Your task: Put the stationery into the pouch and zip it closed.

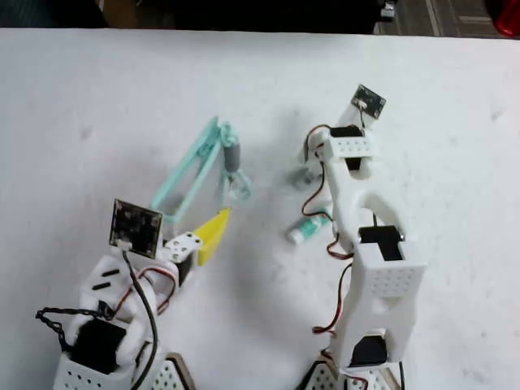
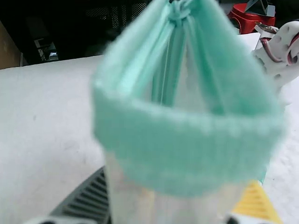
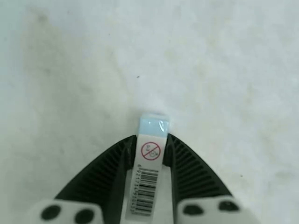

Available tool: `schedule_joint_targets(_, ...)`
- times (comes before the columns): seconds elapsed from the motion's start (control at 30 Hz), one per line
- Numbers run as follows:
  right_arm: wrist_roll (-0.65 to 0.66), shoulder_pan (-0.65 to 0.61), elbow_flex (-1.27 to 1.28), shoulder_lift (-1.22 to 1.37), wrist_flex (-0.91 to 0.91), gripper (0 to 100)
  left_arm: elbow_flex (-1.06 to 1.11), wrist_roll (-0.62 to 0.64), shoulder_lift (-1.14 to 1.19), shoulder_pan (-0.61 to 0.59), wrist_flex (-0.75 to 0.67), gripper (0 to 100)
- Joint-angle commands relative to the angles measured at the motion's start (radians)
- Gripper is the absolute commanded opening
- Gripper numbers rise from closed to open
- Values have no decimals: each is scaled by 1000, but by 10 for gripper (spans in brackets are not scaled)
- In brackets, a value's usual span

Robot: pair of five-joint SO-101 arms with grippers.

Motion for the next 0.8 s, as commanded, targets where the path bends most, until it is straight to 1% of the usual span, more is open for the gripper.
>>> schedule_joint_targets(0.0,12,-24,-26,-59,18,17,-18,17,7,10,9,282)
schedule_joint_targets(0.1,14,-24,-23,-81,21,17,-18,17,7,10,9,282)
schedule_joint_targets(0.3,25,-24,-21,-237,119,17,-18,17,7,18,12,282)
schedule_joint_targets(0.47,190,-35,-20,-400,153,17,-18,17,7,18,12,285)
schedule_joint_targets(0.63,273,-85,-25,-619,193,17,-20,17,7,18,12,286)
schedule_joint_targets(0.77,382,-128,-25,-837,197,17,-37,17,7,18,15,286)
